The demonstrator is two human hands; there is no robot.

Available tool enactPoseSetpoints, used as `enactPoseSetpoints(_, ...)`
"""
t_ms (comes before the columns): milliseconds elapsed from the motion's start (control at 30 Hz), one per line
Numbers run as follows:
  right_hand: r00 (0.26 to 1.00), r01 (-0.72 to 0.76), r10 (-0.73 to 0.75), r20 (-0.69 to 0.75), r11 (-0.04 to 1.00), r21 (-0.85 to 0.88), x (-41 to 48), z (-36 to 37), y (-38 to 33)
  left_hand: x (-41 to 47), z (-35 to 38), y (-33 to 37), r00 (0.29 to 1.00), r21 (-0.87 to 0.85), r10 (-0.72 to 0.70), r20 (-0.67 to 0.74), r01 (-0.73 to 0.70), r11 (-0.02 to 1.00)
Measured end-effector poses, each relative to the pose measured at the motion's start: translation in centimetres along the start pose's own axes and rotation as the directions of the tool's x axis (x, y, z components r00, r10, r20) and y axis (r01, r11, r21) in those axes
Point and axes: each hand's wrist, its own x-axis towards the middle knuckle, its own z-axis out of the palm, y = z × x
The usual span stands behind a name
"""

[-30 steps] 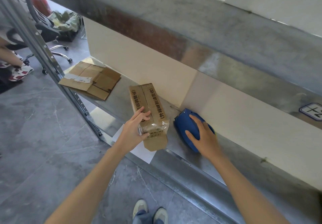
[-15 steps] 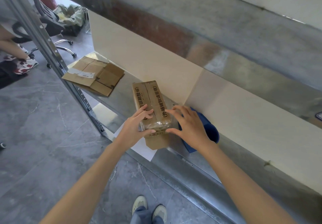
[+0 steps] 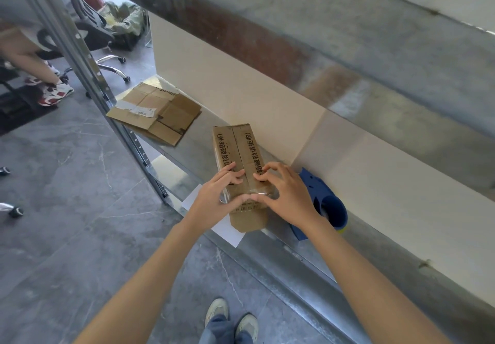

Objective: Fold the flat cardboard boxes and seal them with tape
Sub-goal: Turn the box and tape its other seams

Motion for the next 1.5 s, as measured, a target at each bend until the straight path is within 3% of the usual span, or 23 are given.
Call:
enactPoseSetpoints(367, 0.997, 0.044, -0.041, -0.064, 0.998, 0.042, 0.5, 0.0, 0.5, -0.1, 0.3, -0.4, 0.999, 0.007, -0.031, -0.031, 0.032, 0.999)
enactPoseSetpoints(600, 0.999, 0.029, -0.030, 0.015, 0.996, 0.081, 0.6, -0.8, 0.8, 0.0, -0.2, -0.1, 0.999, 0.006, -0.050, 0.006, 0.050, 0.999)
enactPoseSetpoints(833, 0.987, -0.009, -0.017, 0.161, 0.988, 0.157, 0.3, -2.3, 1.4, 0.4, -2.2, 0.2, 0.979, -0.020, -0.102, 0.179, 0.107, 0.994)
enactPoseSetpoints(967, 0.986, 0.010, -0.023, 0.167, 0.997, 0.073, 0.2, -2.5, 1.4, 0.6, -2.3, 0.2, 0.988, 0.024, -0.086, 0.130, 0.083, 0.996)
enactPoseSetpoints(1167, 0.999, -0.011, 0.006, 0.046, 0.994, 0.110, 0.3, -1.2, 1.2, 0.2, -1.3, 0.2, 0.996, -0.018, -0.088, 0.019, 0.088, 0.996)
enactPoseSetpoints(1500, 0.999, -0.001, 0.004, -0.039, 0.997, 0.078, -0.4, 0.2, 1.1, 0.0, -0.4, 0.5, 0.994, -0.022, -0.082, -0.070, 0.080, 0.997)
